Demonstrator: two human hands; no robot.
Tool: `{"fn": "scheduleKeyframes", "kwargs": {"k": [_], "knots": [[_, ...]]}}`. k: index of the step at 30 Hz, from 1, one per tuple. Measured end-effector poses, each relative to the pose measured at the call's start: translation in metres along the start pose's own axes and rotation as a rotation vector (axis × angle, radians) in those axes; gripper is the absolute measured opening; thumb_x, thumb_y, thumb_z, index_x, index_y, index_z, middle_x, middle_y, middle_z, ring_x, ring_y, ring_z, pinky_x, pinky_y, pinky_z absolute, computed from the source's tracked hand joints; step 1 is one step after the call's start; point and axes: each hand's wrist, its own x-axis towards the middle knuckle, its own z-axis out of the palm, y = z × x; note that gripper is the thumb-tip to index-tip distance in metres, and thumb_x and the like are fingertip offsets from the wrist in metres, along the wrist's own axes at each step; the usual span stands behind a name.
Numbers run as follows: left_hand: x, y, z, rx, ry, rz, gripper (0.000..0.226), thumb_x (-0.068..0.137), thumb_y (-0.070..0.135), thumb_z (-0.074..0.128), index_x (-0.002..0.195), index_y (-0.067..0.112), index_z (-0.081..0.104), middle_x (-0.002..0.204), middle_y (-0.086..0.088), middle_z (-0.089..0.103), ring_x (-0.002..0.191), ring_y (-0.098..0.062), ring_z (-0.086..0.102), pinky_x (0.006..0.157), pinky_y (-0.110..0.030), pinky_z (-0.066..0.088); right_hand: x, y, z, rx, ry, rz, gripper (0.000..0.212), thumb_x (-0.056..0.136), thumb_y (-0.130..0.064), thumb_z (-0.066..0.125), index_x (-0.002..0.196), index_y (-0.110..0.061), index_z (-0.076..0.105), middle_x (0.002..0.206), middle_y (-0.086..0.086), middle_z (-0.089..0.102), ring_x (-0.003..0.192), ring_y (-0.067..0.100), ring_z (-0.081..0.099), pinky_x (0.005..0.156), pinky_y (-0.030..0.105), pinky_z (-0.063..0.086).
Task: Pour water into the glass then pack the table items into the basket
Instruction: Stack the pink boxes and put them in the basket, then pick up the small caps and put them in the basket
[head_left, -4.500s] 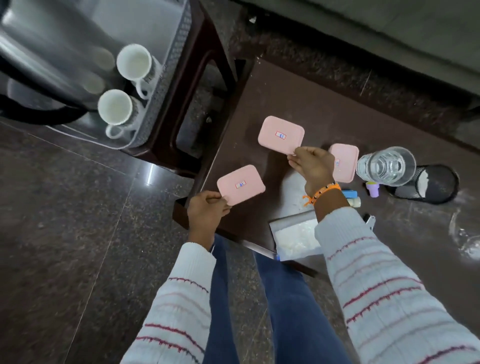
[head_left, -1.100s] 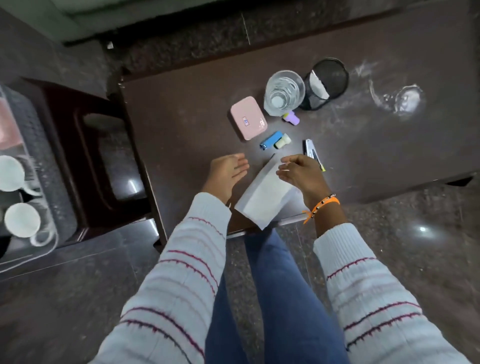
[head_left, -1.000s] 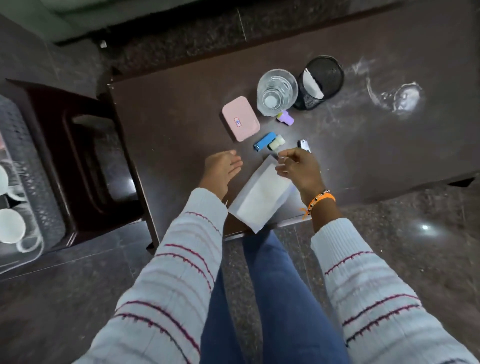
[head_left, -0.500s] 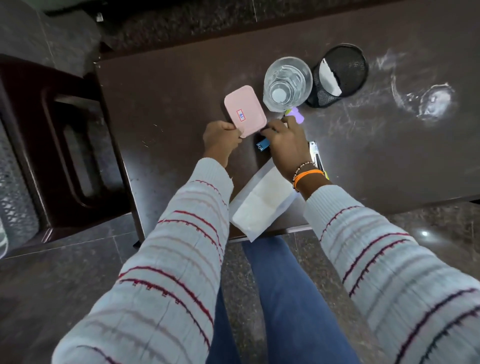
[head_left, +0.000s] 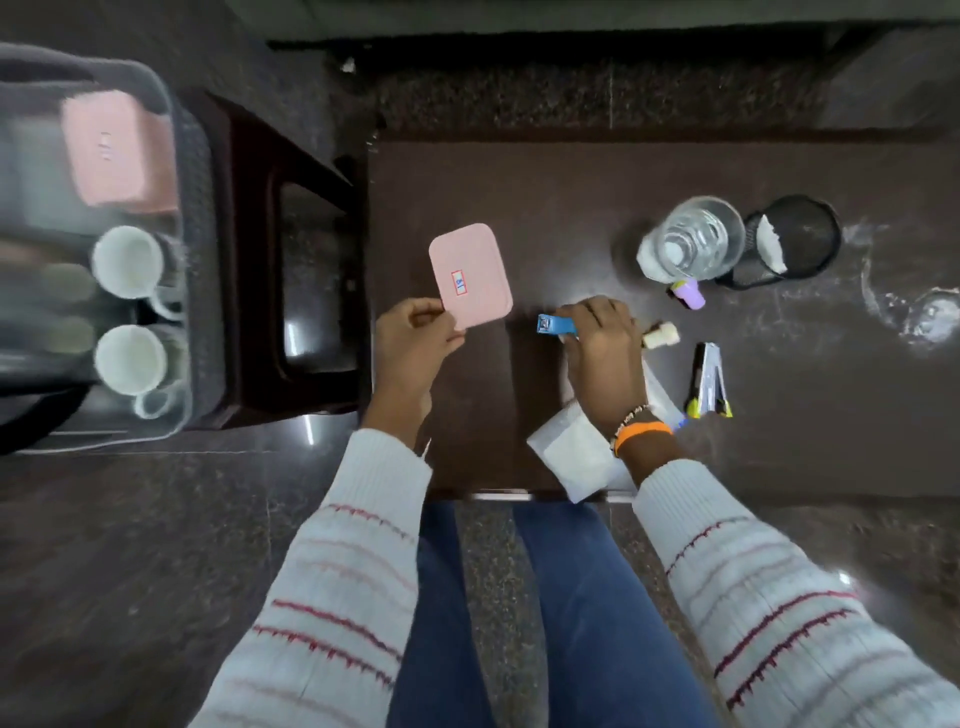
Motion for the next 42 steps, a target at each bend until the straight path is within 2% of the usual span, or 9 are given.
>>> {"fn": "scheduleKeyframes", "kwargs": {"k": [5,8,11,15,18,25,30,39,42], "knots": [[-0.011,0.032,-0.094,-0.064,0.094,0.074,0.015,0.087,0.000,0.058,0.086,0.014,0.059,0.088,-0.002,0.064,0.085,-0.012,0.065,0.065,-0.014,0.055,-0.009,-0.085,0.001,0.208,0.077,-0.056,0.026,0.082,0.003,0.053,0.107,0.002,0.062,0.100,0.024,0.059,0.088,0.042,0.058,0.076,0.049,0.051],[-0.005,0.066,-0.143,-0.013,0.185,0.189,0.018,0.084,-0.001,0.056,0.084,0.017,0.058,0.081,0.000,0.063,0.083,-0.018,0.065,0.074,-0.028,0.058,-0.012,-0.135,0.008,0.269,0.094,-0.107,0.023,0.083,0.000,0.057,0.105,-0.004,0.061,0.101,0.018,0.059,0.086,0.036,0.061,0.072,0.046,0.055],[0.010,0.103,-0.189,0.129,0.337,0.335,0.026,0.078,-0.002,0.051,0.098,0.015,0.052,0.093,-0.010,0.064,0.093,-0.034,0.064,0.085,-0.047,0.054,-0.010,-0.180,0.017,0.293,0.093,-0.167,0.023,0.082,-0.001,0.061,0.104,-0.007,0.061,0.100,0.014,0.060,0.085,0.032,0.061,0.072,0.040,0.054],[0.036,0.144,-0.227,0.432,0.527,0.515,0.045,0.076,-0.008,0.043,0.119,0.008,0.046,0.117,-0.018,0.055,0.101,-0.033,0.056,0.074,-0.025,0.035,-0.002,-0.220,0.024,0.284,0.057,-0.157,0.022,0.081,-0.002,0.063,0.103,-0.007,0.062,0.099,0.013,0.060,0.084,0.030,0.061,0.071,0.040,0.054],[0.062,0.166,-0.248,0.595,0.595,0.498,0.051,0.080,-0.009,0.039,0.128,0.007,0.041,0.123,-0.019,0.050,0.104,-0.037,0.054,0.078,-0.033,0.037,0.004,-0.237,0.025,0.270,0.050,-0.127,0.023,0.082,-0.002,0.064,0.105,-0.006,0.063,0.101,0.013,0.061,0.086,0.030,0.062,0.074,0.038,0.054],[0.128,0.170,-0.260,0.948,0.483,0.181,0.057,0.096,0.006,0.036,0.149,0.007,0.014,0.148,-0.020,0.028,0.127,-0.035,0.043,0.089,-0.040,0.043,0.026,-0.258,0.029,0.270,0.070,-0.046,0.023,0.083,-0.003,0.064,0.106,-0.003,0.064,0.102,0.015,0.062,0.091,0.025,0.058,0.079,0.021,0.040],[0.153,0.164,-0.261,0.837,0.377,0.058,0.055,0.098,0.010,0.035,0.148,0.010,0.015,0.144,-0.021,0.034,0.129,-0.038,0.041,0.103,-0.041,0.036,0.044,-0.270,0.031,0.302,0.068,-0.036,0.021,0.084,-0.002,0.063,0.105,-0.003,0.064,0.101,0.015,0.061,0.087,0.012,0.048,0.075,0.001,0.030],[0.140,0.166,-0.257,0.890,0.274,0.112,0.044,0.094,0.005,0.037,0.135,-0.009,0.031,0.141,-0.024,0.037,0.128,-0.039,0.042,0.103,-0.042,0.036,0.121,-0.329,0.017,0.571,0.078,-0.088,0.022,0.086,-0.008,0.059,0.106,-0.011,0.066,0.098,-0.004,0.068,0.089,0.009,0.062,0.079,0.013,0.047],[0.114,0.169,-0.257,0.747,0.264,0.198,0.041,0.092,0.000,0.038,0.132,-0.008,0.037,0.138,-0.023,0.042,0.125,-0.038,0.046,0.101,-0.038,0.035,0.158,-0.354,0.013,0.601,0.030,-0.165,0.022,0.084,-0.010,0.061,0.104,-0.009,0.068,0.103,0.005,0.072,0.091,0.012,0.064,0.087,0.030,0.052]]}}
